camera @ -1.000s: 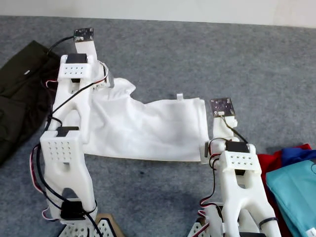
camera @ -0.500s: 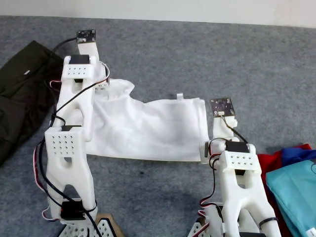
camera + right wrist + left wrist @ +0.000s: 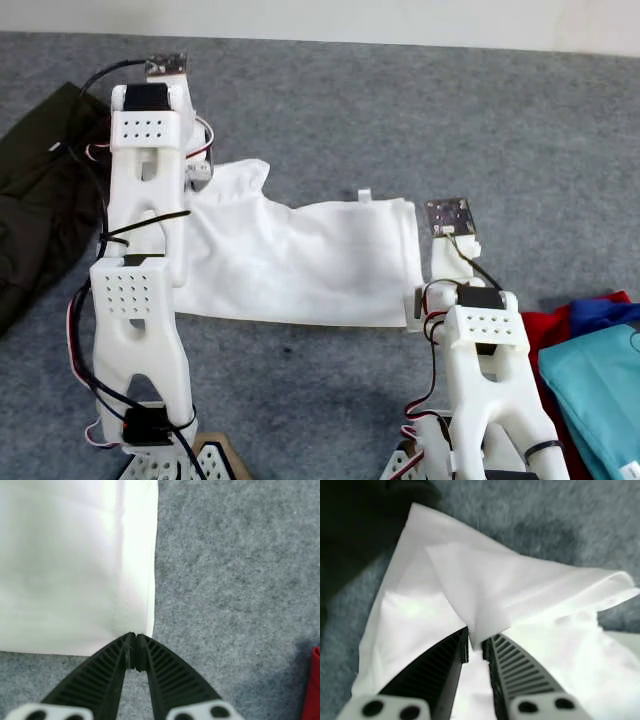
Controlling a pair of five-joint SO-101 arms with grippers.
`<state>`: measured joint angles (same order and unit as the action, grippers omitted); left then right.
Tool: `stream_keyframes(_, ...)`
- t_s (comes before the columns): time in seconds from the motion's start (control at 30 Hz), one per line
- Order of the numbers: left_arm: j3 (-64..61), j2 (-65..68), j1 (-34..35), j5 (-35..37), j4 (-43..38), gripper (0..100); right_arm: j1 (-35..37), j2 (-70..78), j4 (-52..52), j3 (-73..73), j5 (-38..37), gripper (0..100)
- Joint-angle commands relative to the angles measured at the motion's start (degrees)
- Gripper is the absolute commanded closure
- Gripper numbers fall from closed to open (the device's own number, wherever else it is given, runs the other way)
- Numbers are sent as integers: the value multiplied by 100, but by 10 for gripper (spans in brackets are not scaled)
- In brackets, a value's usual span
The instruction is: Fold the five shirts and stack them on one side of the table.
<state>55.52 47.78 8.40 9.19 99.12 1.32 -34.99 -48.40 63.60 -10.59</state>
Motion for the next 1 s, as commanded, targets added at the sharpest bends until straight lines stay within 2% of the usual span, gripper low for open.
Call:
stream_keyframes(0.0,-171,-92,-48,26,229,999,-31,-31,-4,-233,0,979)
stream_keyframes(0.27,-444,-180,-13,26,237,995,-31,-31,4,-233,0,979)
stream_keyframes(0.4,-927,-760,-13,18,246,995,-40,-31,13,-233,0,979)
stream_keyframes(0.67,-3705,-2712,110,-527,149,995,-48,-31,127,-215,0,979)
stream_keyframes(0.97,-6941,-4251,857,-1046,-1714,995,-57,-31,127,-215,0,979)
